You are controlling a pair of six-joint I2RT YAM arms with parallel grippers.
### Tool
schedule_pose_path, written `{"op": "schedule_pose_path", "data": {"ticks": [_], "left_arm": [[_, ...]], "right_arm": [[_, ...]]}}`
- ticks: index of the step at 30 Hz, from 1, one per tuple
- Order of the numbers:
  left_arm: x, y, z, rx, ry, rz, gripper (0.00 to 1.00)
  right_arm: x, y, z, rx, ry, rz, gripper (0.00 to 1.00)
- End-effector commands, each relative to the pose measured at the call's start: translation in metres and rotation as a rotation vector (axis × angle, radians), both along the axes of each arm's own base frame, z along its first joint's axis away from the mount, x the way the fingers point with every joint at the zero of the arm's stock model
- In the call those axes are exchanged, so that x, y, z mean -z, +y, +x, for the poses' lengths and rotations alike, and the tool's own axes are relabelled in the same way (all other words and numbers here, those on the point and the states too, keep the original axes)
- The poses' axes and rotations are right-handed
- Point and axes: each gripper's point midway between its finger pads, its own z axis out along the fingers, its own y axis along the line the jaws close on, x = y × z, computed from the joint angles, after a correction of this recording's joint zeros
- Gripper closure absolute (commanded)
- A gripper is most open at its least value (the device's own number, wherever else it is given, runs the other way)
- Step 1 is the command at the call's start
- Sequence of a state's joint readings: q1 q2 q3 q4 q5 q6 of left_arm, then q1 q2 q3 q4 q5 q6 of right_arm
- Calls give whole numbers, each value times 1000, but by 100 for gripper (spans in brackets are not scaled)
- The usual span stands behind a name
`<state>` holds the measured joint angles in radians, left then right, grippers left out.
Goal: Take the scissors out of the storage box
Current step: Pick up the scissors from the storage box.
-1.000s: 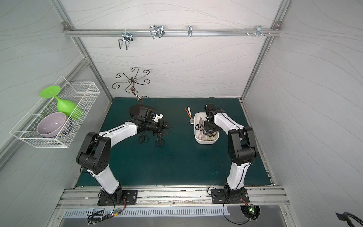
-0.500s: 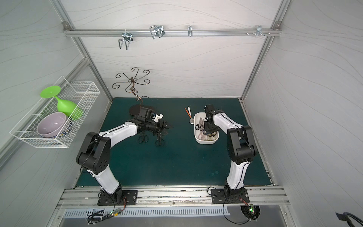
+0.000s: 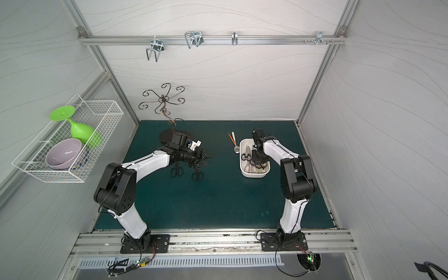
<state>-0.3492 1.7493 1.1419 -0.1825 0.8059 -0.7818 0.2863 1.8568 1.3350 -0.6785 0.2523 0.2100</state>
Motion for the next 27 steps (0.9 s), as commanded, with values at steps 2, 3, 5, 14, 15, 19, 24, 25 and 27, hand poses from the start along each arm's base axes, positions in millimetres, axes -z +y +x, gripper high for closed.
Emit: {"op": "schedule_pose_path", "data": {"ticks": [2, 3, 5, 14, 15, 19, 24, 25, 27], "left_arm": [[-15, -2, 1, 11, -46, -28, 25], [-15, -2, 0, 10, -45, -29, 25], [-14, -2, 0, 11, -43, -31, 24], [-14, -7, 4, 5, -35, -61, 22], [-16, -9, 5, 8, -41, -69, 22], [-26, -23, 7, 21, -78, -108, 23], [-45, -50, 14, 23, -154, -192, 25], [-47, -55, 14, 26, -165, -202, 25], [-52, -65, 11, 37, -183, -227, 26]], "right_arm": [[-7, -4, 0, -1, -27, -7, 97], [-11, -4, 1, -2, -37, -3, 98], [-21, -3, 1, -2, -56, 7, 98], [-71, 0, -7, -1, -144, 64, 99], [-76, 1, -8, 2, -150, 75, 99], [-94, 20, -15, 7, -175, 198, 98], [-108, 67, -29, -23, -215, 371, 98], [-108, 74, -31, -27, -216, 394, 98], [-108, 93, -37, -37, -198, 465, 98]]}}
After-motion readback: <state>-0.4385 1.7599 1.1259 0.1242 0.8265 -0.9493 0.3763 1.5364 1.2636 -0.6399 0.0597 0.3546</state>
